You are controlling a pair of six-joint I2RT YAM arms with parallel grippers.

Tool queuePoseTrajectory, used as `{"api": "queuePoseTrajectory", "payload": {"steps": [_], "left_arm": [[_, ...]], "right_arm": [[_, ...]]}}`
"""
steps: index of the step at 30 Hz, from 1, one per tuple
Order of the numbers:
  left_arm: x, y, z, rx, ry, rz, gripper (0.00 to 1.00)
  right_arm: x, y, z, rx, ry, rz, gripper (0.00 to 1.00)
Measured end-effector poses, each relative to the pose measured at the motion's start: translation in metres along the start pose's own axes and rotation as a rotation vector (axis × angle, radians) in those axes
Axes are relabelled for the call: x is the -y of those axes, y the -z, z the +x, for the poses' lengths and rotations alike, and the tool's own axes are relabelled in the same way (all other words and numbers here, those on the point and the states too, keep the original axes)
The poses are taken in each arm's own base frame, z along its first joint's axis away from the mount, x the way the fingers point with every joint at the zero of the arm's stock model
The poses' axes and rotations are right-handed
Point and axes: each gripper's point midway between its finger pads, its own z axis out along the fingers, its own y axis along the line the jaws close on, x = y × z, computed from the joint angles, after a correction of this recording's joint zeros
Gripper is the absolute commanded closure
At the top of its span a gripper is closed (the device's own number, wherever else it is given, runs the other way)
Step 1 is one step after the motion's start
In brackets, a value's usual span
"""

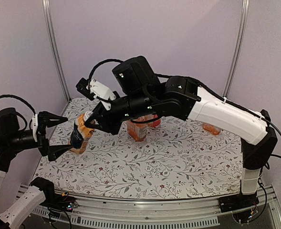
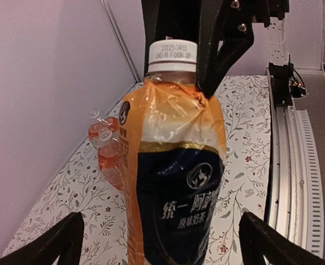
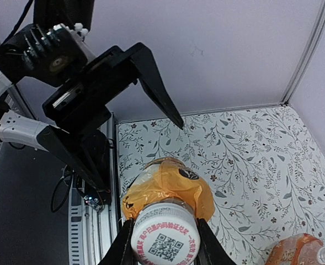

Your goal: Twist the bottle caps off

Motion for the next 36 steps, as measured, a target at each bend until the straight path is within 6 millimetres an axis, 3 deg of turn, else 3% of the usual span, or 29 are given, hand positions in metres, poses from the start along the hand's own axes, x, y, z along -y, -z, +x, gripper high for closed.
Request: {"api": "queuePoseTrajectory", "payload": {"steps": [2, 5, 14, 15, 17, 20, 21, 23, 28, 33, 36], "left_arm": [[0.013, -0.007, 0.017, -0.064, 0.039, 0.081, 0.03], [0.028, -0.013, 0.040, -0.155, 0.082, 0.168, 0.06], [0.032, -0.019, 0.048, -0.193, 0.107, 0.198, 0.37], [0.033, -0.018, 0.047, -0.187, 0.107, 0.203, 0.40], [0.034, -0.018, 0.045, -0.178, 0.108, 0.207, 0.46], [0.035, -0.016, 0.042, -0.169, 0.108, 0.205, 0.53], [0.035, -0.016, 0.042, -0.168, 0.107, 0.202, 0.55], [0.033, -0.015, 0.041, -0.165, 0.100, 0.188, 0.58], [0.010, -0.016, 0.052, -0.234, 0.006, 0.065, 0.61], [-0.049, -0.007, 0.063, -0.371, -0.251, -0.215, 0.62], [-0.071, -0.001, 0.061, -0.421, -0.360, -0.315, 0.62]], "right_arm": [[-0.020, -0.013, 0.009, -0.022, -0.003, -0.062, 1.00], [-0.038, -0.016, 0.011, -0.028, -0.017, -0.120, 1.00], [-0.038, -0.014, -0.006, 0.032, -0.060, -0.128, 1.00], [-0.038, -0.014, -0.006, 0.034, -0.067, -0.128, 0.96], [-0.037, -0.014, -0.007, 0.038, -0.079, -0.123, 0.78], [-0.035, -0.015, -0.009, 0.047, -0.086, -0.112, 0.37], [-0.034, -0.015, -0.009, 0.047, -0.094, -0.108, 0.28], [-0.031, -0.017, -0.006, 0.043, -0.103, -0.091, 0.23], [-0.013, -0.021, 0.008, 0.009, -0.186, -0.056, 0.21], [0.015, -0.018, 0.012, 0.006, -0.368, -0.011, 0.23], [0.027, -0.017, 0.013, 0.010, -0.472, 0.002, 0.25]]}}
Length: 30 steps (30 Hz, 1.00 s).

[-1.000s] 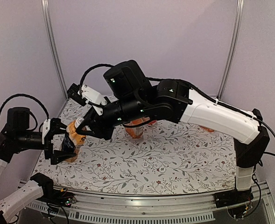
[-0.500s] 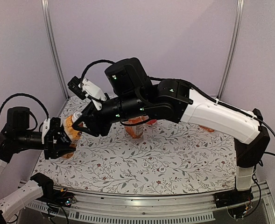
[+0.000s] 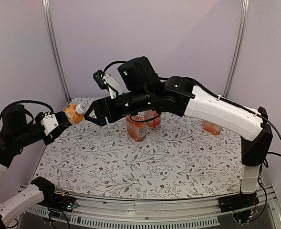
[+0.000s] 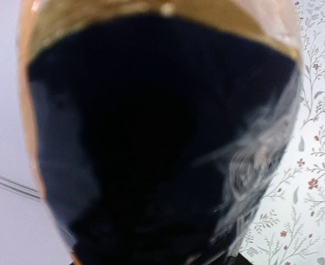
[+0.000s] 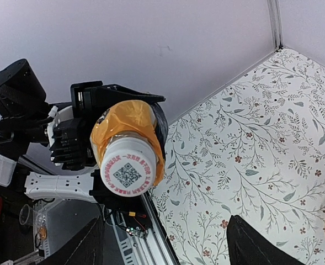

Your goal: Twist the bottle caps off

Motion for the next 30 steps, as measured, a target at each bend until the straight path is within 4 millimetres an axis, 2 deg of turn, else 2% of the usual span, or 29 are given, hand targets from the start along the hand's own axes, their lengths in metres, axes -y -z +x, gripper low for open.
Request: {"api": "queuePoseTrajectory", "payload": {"steps": [5, 9, 13, 18, 20, 23, 28, 30], "left_arm": [[-0.022, 0.001, 0.004, -0.061, -0.148, -0.116, 0.62], [-0.022, 0.000, 0.006, -0.081, -0.221, -0.139, 0.62], [-0.019, -0.003, 0.010, -0.101, -0.256, -0.138, 0.62], [-0.018, -0.004, 0.011, -0.107, -0.275, -0.139, 0.62], [-0.017, -0.005, 0.011, -0.107, -0.279, -0.134, 0.62], [-0.017, -0.005, 0.011, -0.103, -0.280, -0.138, 0.62], [-0.011, -0.003, 0.008, -0.080, -0.285, -0.118, 0.62], [0.000, 0.001, 0.008, -0.065, -0.274, -0.066, 0.62]], "right_arm": [[0.003, -0.002, -0.011, 0.027, -0.118, -0.048, 0.30], [0.001, -0.009, -0.015, 0.038, -0.170, -0.094, 0.34], [-0.001, -0.023, -0.014, 0.032, -0.204, -0.128, 0.45], [0.002, -0.035, -0.002, -0.002, -0.239, -0.137, 0.74], [0.002, -0.036, -0.001, -0.006, -0.235, -0.143, 0.82], [0.003, -0.036, -0.002, -0.006, -0.240, -0.146, 1.00], [-0.001, -0.035, 0.000, -0.019, -0.203, -0.167, 1.00], [-0.004, -0.036, 0.009, -0.040, -0.158, -0.175, 1.00]]}}
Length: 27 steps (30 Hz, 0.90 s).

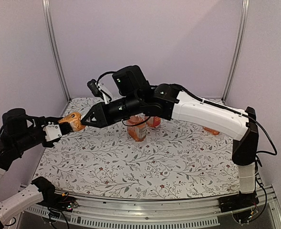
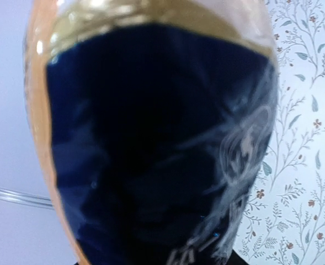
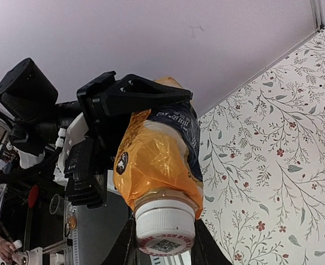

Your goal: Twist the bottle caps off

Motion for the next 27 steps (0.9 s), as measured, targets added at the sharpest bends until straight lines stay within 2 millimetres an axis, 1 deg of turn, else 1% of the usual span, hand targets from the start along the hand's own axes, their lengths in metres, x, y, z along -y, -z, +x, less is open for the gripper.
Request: {"api": "queuePoseTrajectory", "payload": {"steps": [2, 3, 5, 6, 7, 8, 9, 10, 12, 15, 17, 18, 19, 20, 21, 22, 24, 25, 27], "left_arm": [[0.012, 0.005, -0.004, 0.025, 0.012, 0.068, 0.62], [0.020, 0.008, -0.008, 0.046, 0.018, 0.117, 0.62], [0.047, 0.018, -0.020, 0.122, 0.036, 0.261, 0.63], [0.057, 0.023, -0.024, 0.152, 0.041, 0.312, 0.64], [0.069, 0.031, -0.032, 0.198, 0.055, 0.382, 0.65], [0.079, 0.037, -0.037, 0.232, 0.068, 0.433, 0.65], [0.089, 0.044, -0.042, 0.269, 0.089, 0.493, 0.65], [0.098, 0.050, -0.047, 0.301, 0.108, 0.541, 0.65], [0.106, 0.059, -0.054, 0.344, 0.131, 0.597, 0.65], [0.114, 0.067, -0.060, 0.383, 0.153, 0.651, 0.65], [0.116, 0.069, -0.061, 0.389, 0.157, 0.665, 0.65], [0.117, 0.070, -0.060, 0.386, 0.157, 0.667, 0.65], [0.117, 0.069, -0.059, 0.382, 0.156, 0.667, 0.65], [0.118, 0.069, -0.058, 0.375, 0.156, 0.668, 0.65], [0.118, 0.069, -0.057, 0.368, 0.157, 0.668, 0.65], [0.118, 0.068, -0.057, 0.363, 0.161, 0.666, 0.66], [0.115, 0.070, -0.062, 0.390, 0.178, 0.665, 0.66], [0.113, 0.070, -0.064, 0.398, 0.184, 0.656, 0.66], [0.107, 0.067, -0.066, 0.406, 0.197, 0.625, 0.66]], "right_arm": [[-0.004, 0.001, 0.014, -0.038, 0.084, -0.004, 1.00], [-0.007, 0.002, 0.025, -0.062, 0.157, 0.000, 1.00], [-0.019, 0.008, 0.050, -0.109, 0.349, 0.016, 1.00], [-0.024, 0.011, 0.060, -0.125, 0.444, 0.027, 1.00], [-0.025, 0.017, 0.071, -0.140, 0.595, 0.060, 1.00], [-0.035, 0.018, 0.081, -0.151, 0.658, 0.056, 1.00], [-0.043, 0.021, 0.091, -0.156, 0.805, 0.075, 1.00], [-0.049, 0.023, 0.097, -0.158, 0.913, 0.090, 1.00], [-0.060, 0.025, 0.105, -0.151, 1.135, 0.128, 1.00], [-0.071, 0.026, 0.109, -0.156, 1.420, 0.188, 1.00], [-0.071, 0.026, 0.109, -0.164, 1.560, 0.231, 1.00], [-0.069, 0.025, 0.108, -0.170, 1.614, 0.248, 0.94], [-0.067, 0.025, 0.108, -0.174, 1.658, 0.262, 0.79], [-0.066, 0.025, 0.108, -0.179, 1.695, 0.275, 0.58], [-0.065, 0.024, 0.107, -0.181, 1.726, 0.286, 0.31], [-0.063, 0.024, 0.106, -0.183, 1.749, 0.303, 0.20], [-0.058, 0.025, 0.096, -0.172, 1.764, 0.371, 0.04], [-0.054, 0.025, 0.090, -0.167, 1.760, 0.413, 0.02], [-0.048, 0.028, 0.078, -0.150, 1.733, 0.492, 0.01]]}}
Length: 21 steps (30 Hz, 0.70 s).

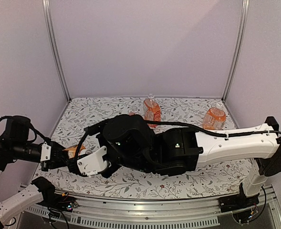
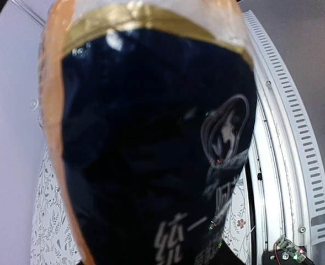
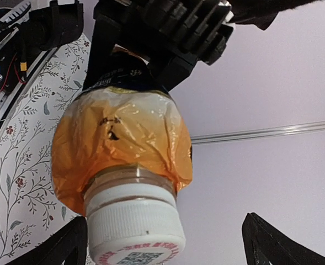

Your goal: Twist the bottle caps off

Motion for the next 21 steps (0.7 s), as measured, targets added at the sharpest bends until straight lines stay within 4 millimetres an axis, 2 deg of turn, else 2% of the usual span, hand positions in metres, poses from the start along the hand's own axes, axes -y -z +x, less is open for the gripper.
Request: {"api": "queuePoseTrajectory", "payload": {"steps": [5, 10, 12, 16, 19, 21], "left_arm": [[-0.023, -0.003, 0.006, -0.030, -0.005, -0.115, 0.67], [-0.052, -0.004, 0.020, -0.094, -0.011, -0.256, 0.67], [-0.062, -0.003, 0.024, -0.117, -0.016, -0.308, 0.67], [-0.076, 0.000, 0.030, -0.152, -0.029, -0.377, 0.67], [-0.080, 0.000, 0.032, -0.162, -0.031, -0.397, 0.67], [-0.082, 0.001, 0.032, -0.167, -0.034, -0.408, 0.67]], "right_arm": [[0.014, -0.003, 0.018, -0.049, -0.180, 0.038, 0.01], [0.019, -0.006, 0.033, 0.022, -0.510, -0.097, 0.02], [0.024, -0.005, 0.039, 0.065, -0.651, -0.164, 0.06], [0.046, -0.005, 0.054, 0.121, -0.996, -0.256, 0.18], [0.065, -0.007, 0.056, 0.165, -1.228, -0.301, 0.25], [0.068, -0.008, 0.051, 0.183, -1.322, -0.338, 0.27]]}}
